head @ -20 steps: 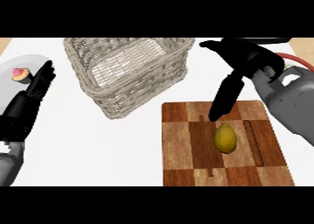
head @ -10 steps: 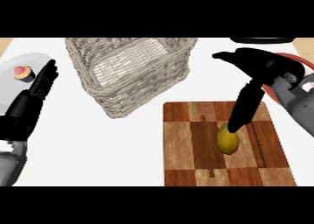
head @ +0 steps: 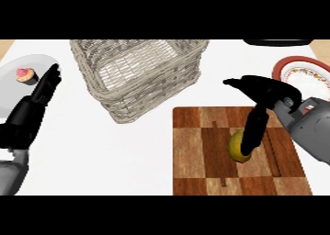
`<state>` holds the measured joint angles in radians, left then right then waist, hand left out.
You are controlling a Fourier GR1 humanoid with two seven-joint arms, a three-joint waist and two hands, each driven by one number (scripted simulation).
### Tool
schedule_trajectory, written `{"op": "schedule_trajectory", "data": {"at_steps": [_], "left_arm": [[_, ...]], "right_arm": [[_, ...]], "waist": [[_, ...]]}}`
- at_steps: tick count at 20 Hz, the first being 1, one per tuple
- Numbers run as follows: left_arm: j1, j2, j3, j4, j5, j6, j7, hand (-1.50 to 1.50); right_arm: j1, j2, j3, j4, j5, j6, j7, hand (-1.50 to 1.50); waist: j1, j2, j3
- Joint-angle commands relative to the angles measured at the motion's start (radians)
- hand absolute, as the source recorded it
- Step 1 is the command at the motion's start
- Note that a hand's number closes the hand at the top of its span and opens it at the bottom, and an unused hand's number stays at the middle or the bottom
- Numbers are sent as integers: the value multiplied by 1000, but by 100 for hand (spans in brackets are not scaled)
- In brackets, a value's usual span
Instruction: Pick the lemon from the cutting board and place it in the basket
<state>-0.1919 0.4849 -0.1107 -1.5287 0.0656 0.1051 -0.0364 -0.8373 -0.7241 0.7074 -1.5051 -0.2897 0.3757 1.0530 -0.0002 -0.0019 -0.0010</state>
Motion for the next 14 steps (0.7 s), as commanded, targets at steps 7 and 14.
{"op": "schedule_trajectory", "data": {"at_steps": [7, 14], "left_arm": [[41, -26, 26, -54, -16, -27, 25, 0], [8, -64, 22, -84, -64, -32, 81, 0]], "right_arm": [[143, 2, -13, -58, 125, 15, 73, -150], [181, 65, -64, 11, 261, 52, -18, -150]], "waist": [[0, -1, 1], [4, 1, 1]]}}
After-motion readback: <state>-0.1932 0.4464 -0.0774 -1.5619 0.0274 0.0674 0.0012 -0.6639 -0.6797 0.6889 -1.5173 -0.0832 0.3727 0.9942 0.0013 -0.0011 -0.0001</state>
